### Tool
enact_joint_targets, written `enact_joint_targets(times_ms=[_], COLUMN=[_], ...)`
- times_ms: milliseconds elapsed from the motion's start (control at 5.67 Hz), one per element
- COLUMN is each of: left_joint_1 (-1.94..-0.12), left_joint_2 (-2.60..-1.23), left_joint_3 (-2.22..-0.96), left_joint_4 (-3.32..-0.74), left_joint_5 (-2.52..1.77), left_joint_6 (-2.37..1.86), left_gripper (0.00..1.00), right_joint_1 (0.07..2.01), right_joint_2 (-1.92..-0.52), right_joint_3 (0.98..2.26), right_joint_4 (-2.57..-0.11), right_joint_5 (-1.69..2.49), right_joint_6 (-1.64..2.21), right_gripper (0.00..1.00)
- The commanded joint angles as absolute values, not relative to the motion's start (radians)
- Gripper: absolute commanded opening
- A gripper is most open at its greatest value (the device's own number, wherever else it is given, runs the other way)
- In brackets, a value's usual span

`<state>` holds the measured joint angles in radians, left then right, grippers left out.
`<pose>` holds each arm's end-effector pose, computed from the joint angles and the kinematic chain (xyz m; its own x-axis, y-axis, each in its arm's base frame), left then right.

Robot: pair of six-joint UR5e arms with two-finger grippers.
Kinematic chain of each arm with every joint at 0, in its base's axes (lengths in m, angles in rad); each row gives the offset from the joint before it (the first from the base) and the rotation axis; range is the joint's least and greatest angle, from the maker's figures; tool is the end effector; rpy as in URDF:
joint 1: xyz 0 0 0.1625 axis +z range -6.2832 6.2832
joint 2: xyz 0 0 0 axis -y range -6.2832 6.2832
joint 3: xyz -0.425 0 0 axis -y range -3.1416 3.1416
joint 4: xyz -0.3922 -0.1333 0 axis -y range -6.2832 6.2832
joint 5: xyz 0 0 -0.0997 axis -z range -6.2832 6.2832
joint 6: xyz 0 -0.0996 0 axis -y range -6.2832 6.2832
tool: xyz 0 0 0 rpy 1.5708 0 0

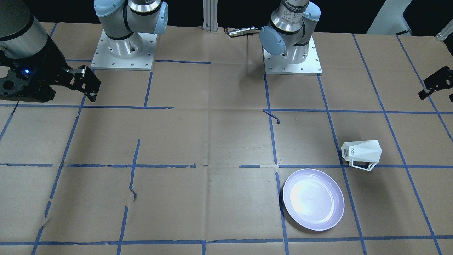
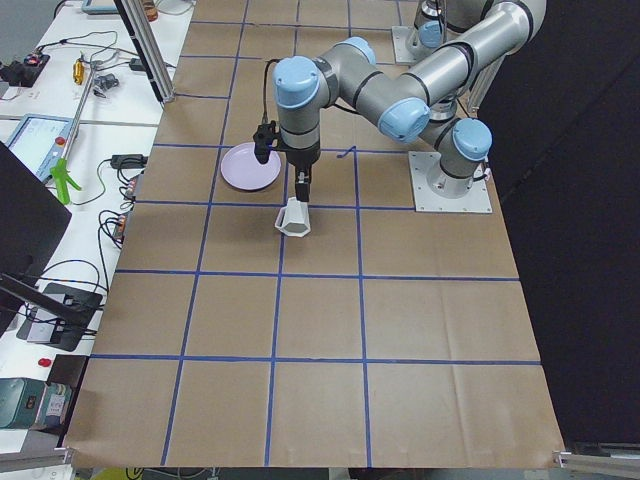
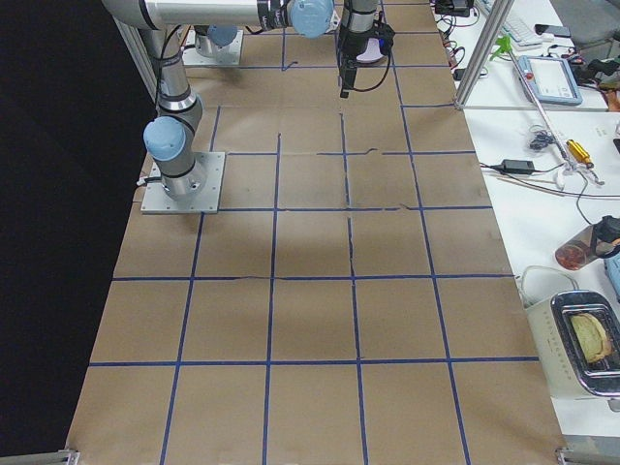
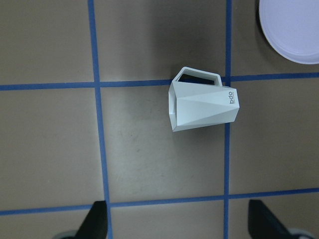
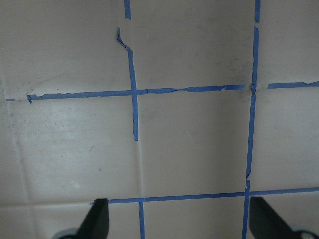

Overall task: Flip cup and place on plate
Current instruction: 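Lower the left gripper beside the white cup and close on it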

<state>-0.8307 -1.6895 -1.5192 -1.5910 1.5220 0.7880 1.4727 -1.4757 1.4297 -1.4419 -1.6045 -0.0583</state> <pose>0.2569 -0.4862 0.4504 -0.9944 0.0442 0.0961 0.0470 0.9985 0.0270 0.0781 -0.5335 0.4962 -0.9989 0.0372 0.0287 0.0395 0.9956 0.0846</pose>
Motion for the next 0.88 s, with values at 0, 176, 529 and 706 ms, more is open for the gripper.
enact_joint_targets(times_ms=[0, 176, 529, 706], left_joint_1=[-0.752, -0.686, -0.648, -0.618], left_joint_2=[-1.797, -1.895, -2.085, -2.162], left_joint_3=[-1.516, -1.516, -1.516, -1.516], left_joint_4=[-1.647, -1.702, -1.846, -1.944], left_joint_5=[1.337, 1.158, 0.998, 0.945], left_joint_6=[0.871, 0.924, 1.131, 1.247], left_gripper=[0.99, 0.99, 0.99, 0.99], right_joint_1=[1.473, 1.473, 1.473, 1.473], right_joint_2=[-1.476, -1.476, -1.476, -1.476], right_joint_3=[1.43, 1.43, 1.43, 1.43], right_joint_4=[-1.442, -1.442, -1.443, -1.442], right_joint_5=[-1.605, -1.605, -1.605, -1.605], right_joint_6=[-0.058, -0.058, -0.058, -0.058], right_gripper=[1.0, 1.0, 1.0, 1.0])
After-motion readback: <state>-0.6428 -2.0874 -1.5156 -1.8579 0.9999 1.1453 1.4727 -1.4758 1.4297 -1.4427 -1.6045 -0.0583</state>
